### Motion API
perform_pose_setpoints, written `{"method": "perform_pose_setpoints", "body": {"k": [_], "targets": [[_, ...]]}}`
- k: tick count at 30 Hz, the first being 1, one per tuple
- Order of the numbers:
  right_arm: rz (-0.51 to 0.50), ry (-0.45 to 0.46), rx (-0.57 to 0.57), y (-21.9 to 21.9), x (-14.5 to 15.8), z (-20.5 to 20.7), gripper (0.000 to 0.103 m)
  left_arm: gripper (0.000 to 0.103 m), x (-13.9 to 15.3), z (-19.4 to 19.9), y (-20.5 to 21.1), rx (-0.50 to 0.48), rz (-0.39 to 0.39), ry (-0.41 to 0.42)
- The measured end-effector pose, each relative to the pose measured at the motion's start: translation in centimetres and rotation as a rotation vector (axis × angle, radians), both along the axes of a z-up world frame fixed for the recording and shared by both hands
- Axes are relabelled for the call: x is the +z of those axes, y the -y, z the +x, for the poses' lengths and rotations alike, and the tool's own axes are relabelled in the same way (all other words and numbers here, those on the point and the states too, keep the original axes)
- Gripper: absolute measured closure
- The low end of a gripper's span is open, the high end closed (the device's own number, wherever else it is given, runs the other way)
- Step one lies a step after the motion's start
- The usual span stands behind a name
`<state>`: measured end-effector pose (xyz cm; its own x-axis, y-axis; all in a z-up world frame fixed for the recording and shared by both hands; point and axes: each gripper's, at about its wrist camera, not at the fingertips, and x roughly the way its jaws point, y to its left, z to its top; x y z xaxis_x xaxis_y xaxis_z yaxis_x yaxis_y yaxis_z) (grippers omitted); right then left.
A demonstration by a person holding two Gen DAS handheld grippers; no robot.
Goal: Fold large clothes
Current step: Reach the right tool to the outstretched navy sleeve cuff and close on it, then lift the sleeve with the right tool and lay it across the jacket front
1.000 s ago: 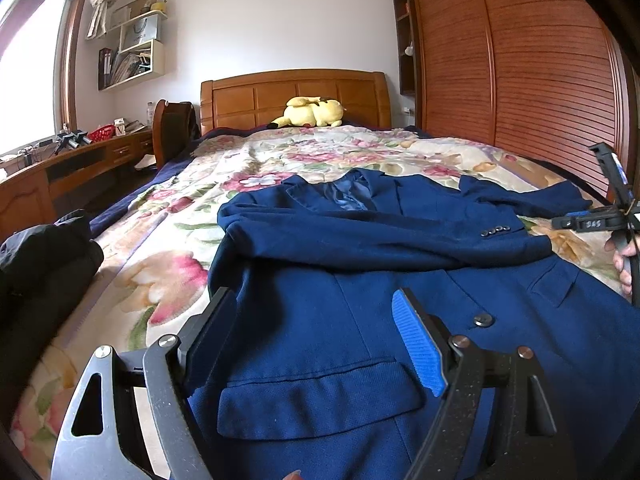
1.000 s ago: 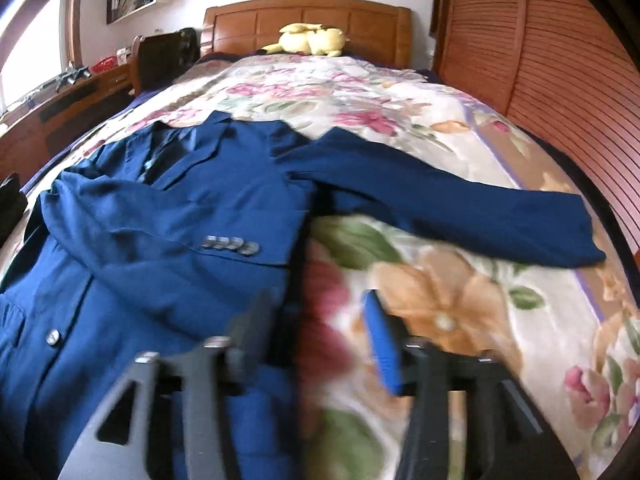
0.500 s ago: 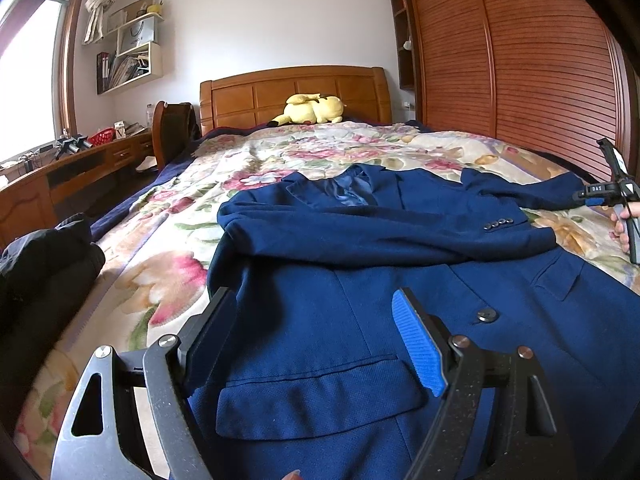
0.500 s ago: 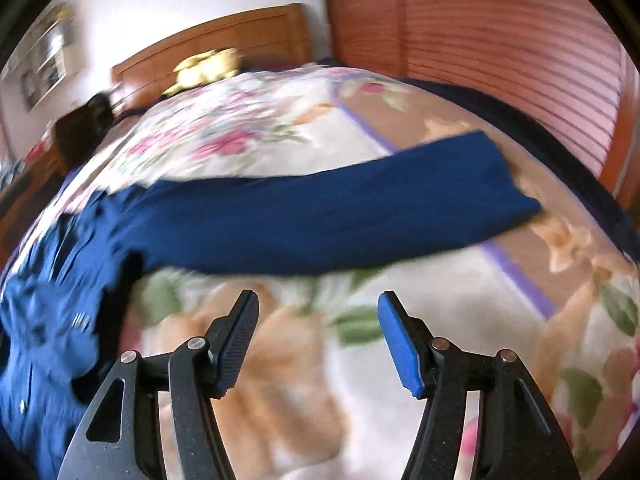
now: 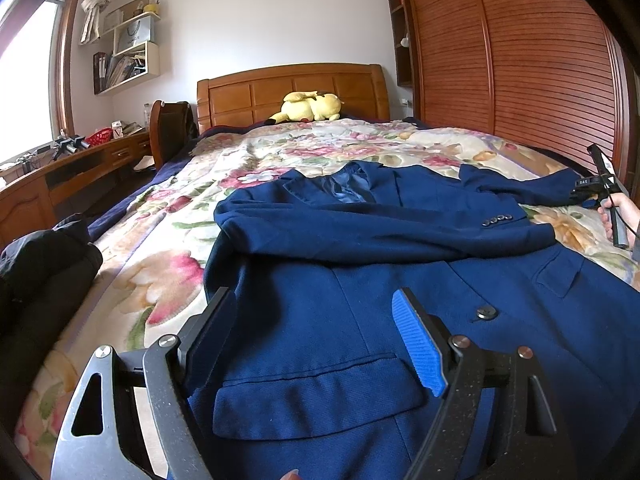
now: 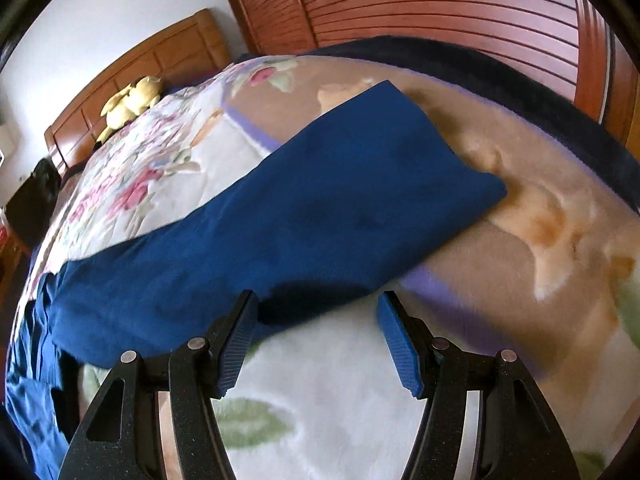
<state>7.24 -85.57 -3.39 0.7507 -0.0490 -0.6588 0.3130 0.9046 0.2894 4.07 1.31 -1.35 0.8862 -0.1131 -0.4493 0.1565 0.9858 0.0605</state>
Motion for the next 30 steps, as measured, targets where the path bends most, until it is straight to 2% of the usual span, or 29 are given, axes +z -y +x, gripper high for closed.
{"method": "perform_pose_setpoints", "body": {"k": [3, 5, 6, 7, 8, 9, 13, 18, 23, 30], "targets": [[-0.014, -0.003, -0.006, 0.3, -0.2, 0.3, 0.039, 0.022, -0.1, 0.0, 0.1, -0.003, 0.004, -0.003], [-0.046, -0.005, -0.01, 0.1, -0.1, 0.2, 0.044, 0.022, -0.1, 0.1, 0.1, -0.004, 0.005, -0.005], [-0.073, -0.013, -0.017, 0.0, -0.1, 0.2, 0.057, 0.022, -0.1, 0.1, 0.1, -0.004, 0.005, -0.005], [-0.095, -0.017, -0.021, -0.2, 0.0, 0.2, 0.078, 0.022, 0.0, 0.1, 0.1, -0.004, 0.004, -0.004], [-0.107, -0.015, -0.017, -0.3, 0.2, 0.1, 0.089, 0.022, 0.0, 0.1, 0.1, -0.004, 0.003, -0.003], [-0.118, -0.009, -0.001, -0.7, 0.6, 0.0, 0.096, 0.022, 0.0, 0.0, 0.1, -0.003, -0.002, -0.001], [-0.241, 0.041, 0.102, -4.3, 3.2, -0.7, 0.099, 0.022, 0.1, 0.0, -0.1, -0.006, -0.016, 0.002], [-0.293, 0.148, 0.218, -9.8, 8.1, -2.9, 0.099, 0.022, 0.3, -0.1, -0.6, -0.007, -0.043, 0.002], [-0.334, 0.241, 0.366, -17.1, 12.6, -6.1, 0.099, 0.022, 0.5, -0.2, -0.9, -0.005, -0.054, 0.003], [-0.363, 0.322, 0.586, -27.5, 15.7, -11.5, 0.099, 0.022, 1.3, -0.6, -1.8, -0.016, -0.086, -0.001]]}}
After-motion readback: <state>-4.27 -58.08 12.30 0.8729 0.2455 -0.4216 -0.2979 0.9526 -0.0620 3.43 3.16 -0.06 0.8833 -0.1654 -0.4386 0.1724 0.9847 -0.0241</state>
